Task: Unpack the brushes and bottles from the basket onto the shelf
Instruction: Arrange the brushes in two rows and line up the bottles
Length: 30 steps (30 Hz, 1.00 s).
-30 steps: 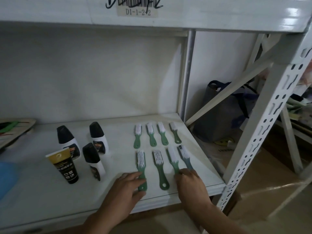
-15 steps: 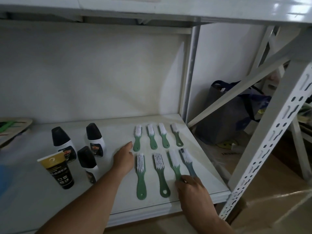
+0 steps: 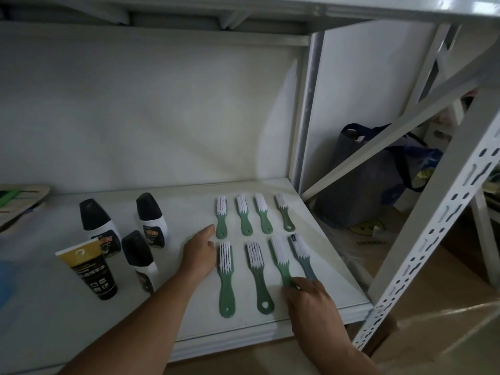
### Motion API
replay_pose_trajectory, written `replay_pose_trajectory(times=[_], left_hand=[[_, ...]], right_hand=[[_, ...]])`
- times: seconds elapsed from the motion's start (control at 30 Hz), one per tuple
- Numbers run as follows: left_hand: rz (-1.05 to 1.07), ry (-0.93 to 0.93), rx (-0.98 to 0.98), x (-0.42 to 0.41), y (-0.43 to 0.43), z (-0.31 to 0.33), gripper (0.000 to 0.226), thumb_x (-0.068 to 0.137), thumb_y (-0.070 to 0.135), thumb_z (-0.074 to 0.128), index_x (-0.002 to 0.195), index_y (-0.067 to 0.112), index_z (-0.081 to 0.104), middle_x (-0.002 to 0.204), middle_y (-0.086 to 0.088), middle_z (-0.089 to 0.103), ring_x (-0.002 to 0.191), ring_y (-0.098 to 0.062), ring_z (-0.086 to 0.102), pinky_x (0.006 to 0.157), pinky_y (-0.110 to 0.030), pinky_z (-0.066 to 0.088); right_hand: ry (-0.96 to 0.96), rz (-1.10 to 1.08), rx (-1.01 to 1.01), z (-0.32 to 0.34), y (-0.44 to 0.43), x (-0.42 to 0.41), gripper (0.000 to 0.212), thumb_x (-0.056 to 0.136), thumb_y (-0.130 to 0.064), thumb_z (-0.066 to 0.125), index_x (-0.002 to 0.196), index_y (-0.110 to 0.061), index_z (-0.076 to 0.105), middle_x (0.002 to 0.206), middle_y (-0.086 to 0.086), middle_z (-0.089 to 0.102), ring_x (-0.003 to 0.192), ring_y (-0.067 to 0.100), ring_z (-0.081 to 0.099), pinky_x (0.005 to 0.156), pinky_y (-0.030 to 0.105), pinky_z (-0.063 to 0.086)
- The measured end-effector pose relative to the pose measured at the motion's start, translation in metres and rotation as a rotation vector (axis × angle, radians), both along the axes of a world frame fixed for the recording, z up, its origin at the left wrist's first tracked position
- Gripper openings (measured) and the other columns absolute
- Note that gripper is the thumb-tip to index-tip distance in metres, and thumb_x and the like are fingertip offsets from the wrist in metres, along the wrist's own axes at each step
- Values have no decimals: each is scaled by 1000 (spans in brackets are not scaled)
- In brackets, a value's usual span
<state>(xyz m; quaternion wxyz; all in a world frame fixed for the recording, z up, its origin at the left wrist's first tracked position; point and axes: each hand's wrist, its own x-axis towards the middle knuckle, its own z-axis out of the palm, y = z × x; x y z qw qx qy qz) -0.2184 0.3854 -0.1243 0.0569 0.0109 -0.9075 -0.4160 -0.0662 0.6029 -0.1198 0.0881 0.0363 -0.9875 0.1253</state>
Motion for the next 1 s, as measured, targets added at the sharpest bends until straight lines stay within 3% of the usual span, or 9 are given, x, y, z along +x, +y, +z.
replay_pose_trajectory(times=[0.07,0.2,0.33,0.47,0.67,0.83,0.93,1.0], left_hand=[[7,25,24,17,0,3,52,95,-2,37,144,11,44,150,-9,46,138,-25,42,115,-32,30],[-178,137,-12,83,-13,0,50,89,0,47,132,25,52,132,10,47,126,-10,46,110,-27,36],[-446,107,-71,117,-33,-2,45,86,21,66,127,36,56,123,29,40,123,7,41,106,-6,27],[-484,89,-169,124,-35,-8,45,89,36,66,133,34,56,124,27,37,123,12,30,100,3,17],[-482,127,-221,124,-36,-14,45,90,43,61,133,35,56,127,22,41,125,13,25,102,2,15],[-472,117,-203,130,-34,-9,44,91,42,60,134,35,55,125,26,39,124,14,27,108,-11,25],[-423,151,-181,141,-36,7,38,94,34,57,132,33,54,123,27,40,120,11,36,104,-10,29],[-391,190,-188,152,-46,25,23,94,27,57,116,35,61,114,29,50,111,9,49,97,-14,40]], right_hand=[[0,0,2,1,-1,0,18,83,-6,56,89,-18,67,113,0,63,98,28,55,79,35,51],[-5,-6,-12,2,0,3,18,78,-1,59,81,-17,67,104,2,65,91,30,57,74,36,51],[6,7,2,5,-1,6,26,84,-3,52,94,-21,67,111,-2,61,100,25,53,85,31,47],[-14,6,-1,11,-2,9,29,85,-1,48,97,-20,66,115,0,59,105,25,51,88,30,46],[-37,6,-3,12,-3,10,32,88,-4,46,106,-23,65,122,-2,57,111,23,49,92,29,46],[-15,14,-22,15,-1,12,34,89,-4,49,114,-23,62,129,-3,54,116,24,50,95,29,45],[69,-9,-57,28,3,13,43,86,2,54,119,-23,65,132,2,58,113,24,56,95,29,48],[150,-68,-145,40,8,15,43,86,3,59,119,-23,68,125,1,62,104,18,62,90,27,51]])
